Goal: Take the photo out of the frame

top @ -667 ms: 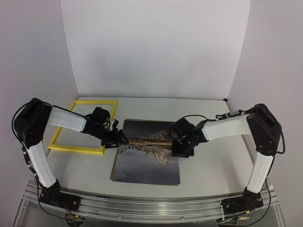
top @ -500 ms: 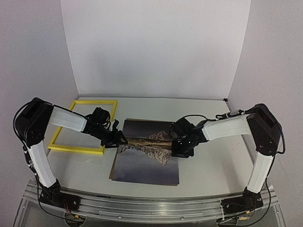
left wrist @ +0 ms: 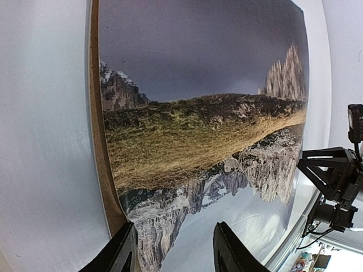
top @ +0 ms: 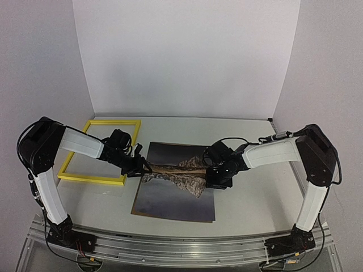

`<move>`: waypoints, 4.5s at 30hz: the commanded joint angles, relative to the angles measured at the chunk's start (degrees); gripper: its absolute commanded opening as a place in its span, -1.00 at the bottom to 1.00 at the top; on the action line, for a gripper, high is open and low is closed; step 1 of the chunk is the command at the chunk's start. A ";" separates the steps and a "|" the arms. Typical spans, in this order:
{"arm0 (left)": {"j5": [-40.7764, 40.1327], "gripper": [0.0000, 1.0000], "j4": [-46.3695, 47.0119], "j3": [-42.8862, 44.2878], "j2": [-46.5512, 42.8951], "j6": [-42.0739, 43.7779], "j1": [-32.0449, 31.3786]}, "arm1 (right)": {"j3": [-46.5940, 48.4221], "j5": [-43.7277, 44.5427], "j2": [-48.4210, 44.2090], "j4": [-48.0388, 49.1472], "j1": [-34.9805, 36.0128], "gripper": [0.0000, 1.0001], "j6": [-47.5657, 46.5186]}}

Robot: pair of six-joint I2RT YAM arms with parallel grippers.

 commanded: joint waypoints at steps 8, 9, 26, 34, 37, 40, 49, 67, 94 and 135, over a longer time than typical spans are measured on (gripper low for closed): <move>-4.08 -0.26 -8.45 0.96 0.86 -0.49 -1.19 | -0.41 -4.99 1.18 2.00 0.69 -0.44 0.10; -4.49 -0.29 -8.84 1.20 1.02 -0.59 -1.20 | -0.31 -5.62 1.04 2.05 0.69 -0.45 0.16; -6.97 -0.29 -8.72 0.86 1.01 -1.12 -1.19 | 1.15 -10.62 -7.14 4.11 0.65 -0.41 1.12; -7.38 -0.29 -8.27 0.55 1.38 -1.73 -1.19 | -2.81 -10.84 -11.13 12.70 0.62 -0.38 4.50; -7.50 -0.29 -7.93 0.40 1.53 -2.03 -1.19 | -10.38 -12.83 -14.60 30.25 0.66 -0.36 5.43; -7.08 -0.29 -7.66 0.47 1.68 -2.15 -1.20 | -17.22 -14.63 -14.84 47.01 0.59 -0.29 5.93; -6.44 -0.29 -7.52 0.92 2.33 -2.13 -1.19 | -18.24 -20.76 -7.16 71.91 0.20 -0.16 9.57; -9.26 -0.08 -8.56 0.99 -1.62 -1.87 -1.19 | -23.51 -17.72 -13.78 63.87 0.06 -0.89 20.93; -18.49 0.99 -12.27 2.32 -19.86 0.16 -1.23 | -1.22 -21.39 -34.57 -9.84 -27.97 -1.00 -17.43; -26.78 0.99 -16.31 4.41 -24.61 0.01 -1.19 | -4.14 -7.62 -51.42 -23.49 -56.31 0.89 -20.71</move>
